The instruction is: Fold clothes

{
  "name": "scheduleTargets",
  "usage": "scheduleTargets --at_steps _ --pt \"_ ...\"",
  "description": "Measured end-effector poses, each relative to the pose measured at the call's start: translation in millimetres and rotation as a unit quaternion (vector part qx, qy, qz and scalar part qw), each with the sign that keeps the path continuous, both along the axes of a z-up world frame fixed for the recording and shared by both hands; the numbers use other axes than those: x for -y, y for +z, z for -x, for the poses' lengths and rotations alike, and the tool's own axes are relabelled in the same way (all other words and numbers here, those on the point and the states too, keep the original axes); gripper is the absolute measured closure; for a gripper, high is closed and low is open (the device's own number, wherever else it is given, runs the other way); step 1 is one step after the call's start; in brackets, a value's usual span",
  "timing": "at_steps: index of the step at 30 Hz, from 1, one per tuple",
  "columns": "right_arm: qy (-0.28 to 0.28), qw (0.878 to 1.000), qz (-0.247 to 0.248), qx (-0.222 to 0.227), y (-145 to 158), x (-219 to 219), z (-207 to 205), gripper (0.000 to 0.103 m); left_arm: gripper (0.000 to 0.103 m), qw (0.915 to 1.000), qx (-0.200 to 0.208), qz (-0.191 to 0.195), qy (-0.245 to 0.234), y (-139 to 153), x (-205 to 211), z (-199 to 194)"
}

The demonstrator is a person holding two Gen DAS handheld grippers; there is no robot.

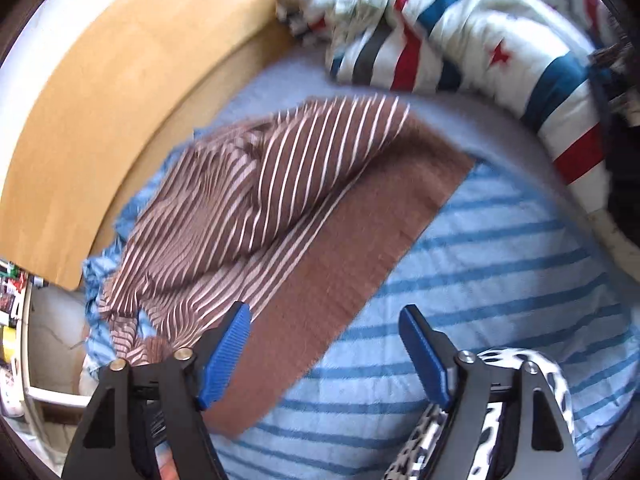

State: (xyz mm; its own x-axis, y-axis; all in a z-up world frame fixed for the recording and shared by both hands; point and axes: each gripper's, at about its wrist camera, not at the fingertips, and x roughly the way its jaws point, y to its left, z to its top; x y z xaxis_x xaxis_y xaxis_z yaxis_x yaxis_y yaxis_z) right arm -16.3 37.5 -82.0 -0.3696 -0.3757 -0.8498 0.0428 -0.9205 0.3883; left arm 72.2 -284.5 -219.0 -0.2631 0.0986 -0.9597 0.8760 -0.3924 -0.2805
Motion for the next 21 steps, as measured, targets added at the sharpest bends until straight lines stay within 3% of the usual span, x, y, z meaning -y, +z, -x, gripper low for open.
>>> scheduleTargets --at_steps 1,3,4,7,9,10,11,13,15,16,18,19,21 --pt "-0.013 1.000 -0.008 -0.010 4 -3 -4 0.020 0.091 0.9994 0.027 0.022 -0.009 9 2 -13" --pt "-0.010 1.000 -0.010 -0.011 1 2 -9 0.019 0.091 0.9934 0.111 0.012 0.026 -12 11 -45" --pt "0.006 1.000 -0.009 0.002 -4 9 -10 0.019 0.091 0.9903 0.132 -0.005 0.042 -27 14 -54" --pt "0.045 0.999 -0.011 0.029 -16 22 -13 0.022 0.091 0.9846 0.154 -0.034 0.076 -54 16 -64" --pt "0.044 0.999 -0.016 0.025 -17 19 -10 0.022 0.087 0.9807 0.186 -0.031 0.051 -55 18 -54" --pt "0.038 0.999 -0.018 0.022 -16 15 -6 0.022 0.078 0.9779 0.204 -0.029 0.037 -55 19 -49" --pt "0.032 0.999 -0.020 0.018 -16 10 -3 0.022 0.060 0.9746 0.221 -0.028 0.023 -55 20 -43" --pt "0.014 1.000 -0.014 0.019 -14 -4 10 0.022 0.041 0.9787 0.193 -0.061 0.033 -45 22 -42" --pt "-0.001 1.000 -0.003 0.023 -12 -23 27 0.022 0.041 0.9855 0.132 -0.057 0.089 -17 26 -46" --pt "-0.009 1.000 0.002 0.024 -10 -32 36 0.022 0.040 0.9869 0.100 -0.040 0.121 0 28 -47" --pt "-0.018 1.000 -0.004 0.026 -9 -48 54 0.020 0.028 0.9844 0.022 0.021 0.174 37 32 -46" --pt "-0.017 0.999 -0.016 0.030 -11 -56 64 0.020 0.022 0.9816 -0.004 0.048 0.185 48 32 -42" --pt "-0.002 0.997 -0.057 0.049 -32 -62 88 0.018 0.022 0.9819 -0.019 0.079 0.171 49 24 -34"
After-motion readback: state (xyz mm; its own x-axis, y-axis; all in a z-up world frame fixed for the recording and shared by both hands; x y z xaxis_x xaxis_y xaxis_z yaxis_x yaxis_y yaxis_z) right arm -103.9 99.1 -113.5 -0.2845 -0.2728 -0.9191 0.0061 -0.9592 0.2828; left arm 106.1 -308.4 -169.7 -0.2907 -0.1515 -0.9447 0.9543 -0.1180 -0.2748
